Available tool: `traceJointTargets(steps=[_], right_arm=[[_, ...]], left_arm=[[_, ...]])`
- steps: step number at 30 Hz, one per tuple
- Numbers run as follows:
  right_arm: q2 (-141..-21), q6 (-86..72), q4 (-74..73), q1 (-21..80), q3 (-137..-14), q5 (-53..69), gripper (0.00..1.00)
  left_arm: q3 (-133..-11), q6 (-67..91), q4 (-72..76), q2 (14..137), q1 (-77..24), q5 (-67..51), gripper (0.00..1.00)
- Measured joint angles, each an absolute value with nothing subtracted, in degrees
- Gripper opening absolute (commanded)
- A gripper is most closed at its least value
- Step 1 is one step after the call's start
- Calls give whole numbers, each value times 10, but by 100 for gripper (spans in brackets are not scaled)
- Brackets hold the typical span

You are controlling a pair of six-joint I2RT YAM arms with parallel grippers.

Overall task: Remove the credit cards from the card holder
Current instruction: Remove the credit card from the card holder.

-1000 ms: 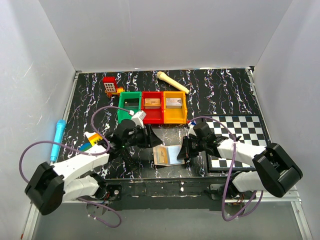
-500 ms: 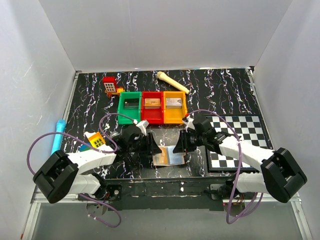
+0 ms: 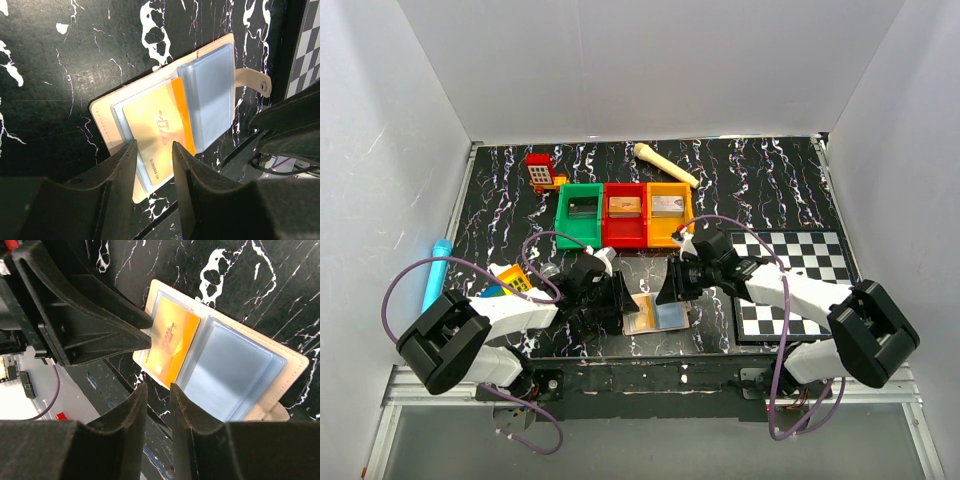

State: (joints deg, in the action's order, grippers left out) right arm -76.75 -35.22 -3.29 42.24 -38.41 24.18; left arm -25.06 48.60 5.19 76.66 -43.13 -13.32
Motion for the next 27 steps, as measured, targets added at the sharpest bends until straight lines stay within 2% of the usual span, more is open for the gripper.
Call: traceJointTargets(steps=[5, 10, 16, 22, 27], right_arm=[[-805, -354, -33, 437, -396, 243, 34], [-835, -354, -33, 447, -411, 241, 42], [-854, -354, -33, 447, -413, 239, 43], [-872, -354, -33, 447, -415, 238, 43], [-882, -354, -32, 447, -416, 238, 43]], left_arm=[[-251, 489, 51, 767, -432, -127, 35], [-251, 488, 42, 759, -432, -121, 38], [-251, 484, 11, 735, -431, -102, 39], [-251, 480, -6, 729, -431, -95, 36], [-251, 477, -9, 738, -431, -94, 29]])
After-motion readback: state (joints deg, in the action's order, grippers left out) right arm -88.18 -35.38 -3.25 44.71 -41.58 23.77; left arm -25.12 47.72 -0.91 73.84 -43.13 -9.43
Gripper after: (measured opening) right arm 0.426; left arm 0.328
